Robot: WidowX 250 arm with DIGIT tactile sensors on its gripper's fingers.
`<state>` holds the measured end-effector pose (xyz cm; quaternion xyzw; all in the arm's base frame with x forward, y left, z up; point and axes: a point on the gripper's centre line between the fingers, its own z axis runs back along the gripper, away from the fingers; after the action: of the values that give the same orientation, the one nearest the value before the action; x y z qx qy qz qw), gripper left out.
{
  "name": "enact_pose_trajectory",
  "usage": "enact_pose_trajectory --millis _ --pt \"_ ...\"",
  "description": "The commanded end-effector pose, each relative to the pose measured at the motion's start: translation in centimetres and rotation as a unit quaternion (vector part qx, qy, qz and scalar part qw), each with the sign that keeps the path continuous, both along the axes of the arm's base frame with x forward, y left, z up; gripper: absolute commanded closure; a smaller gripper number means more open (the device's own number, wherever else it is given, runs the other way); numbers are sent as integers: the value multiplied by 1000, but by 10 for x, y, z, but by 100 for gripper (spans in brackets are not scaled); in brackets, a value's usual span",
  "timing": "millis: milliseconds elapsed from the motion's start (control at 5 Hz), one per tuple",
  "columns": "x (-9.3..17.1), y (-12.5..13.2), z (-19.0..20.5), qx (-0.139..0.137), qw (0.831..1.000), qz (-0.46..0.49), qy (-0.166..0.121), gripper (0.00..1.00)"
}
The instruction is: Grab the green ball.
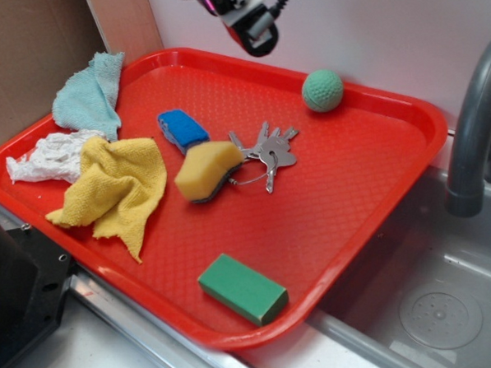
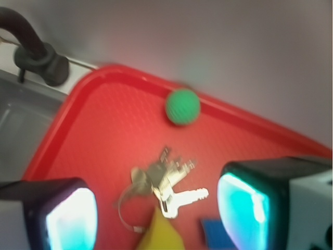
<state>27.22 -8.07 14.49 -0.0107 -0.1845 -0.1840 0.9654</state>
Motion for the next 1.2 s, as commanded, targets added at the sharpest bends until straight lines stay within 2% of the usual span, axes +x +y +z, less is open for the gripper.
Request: enact_pose_trajectory --millis 0,200,400,600,800,1000 --pt "48 -12 -33 -22 999 27 -17 0" --pt "79 -2 -59 -21 998 53 -4 0" --pt "93 8 -80 0 997 75 18 0" --pt "81 8 -89 14 995 93 27 100" --pt "57 7 -65 15 996 77 31 100" --pt "17 6 -16 14 997 73 15 100"
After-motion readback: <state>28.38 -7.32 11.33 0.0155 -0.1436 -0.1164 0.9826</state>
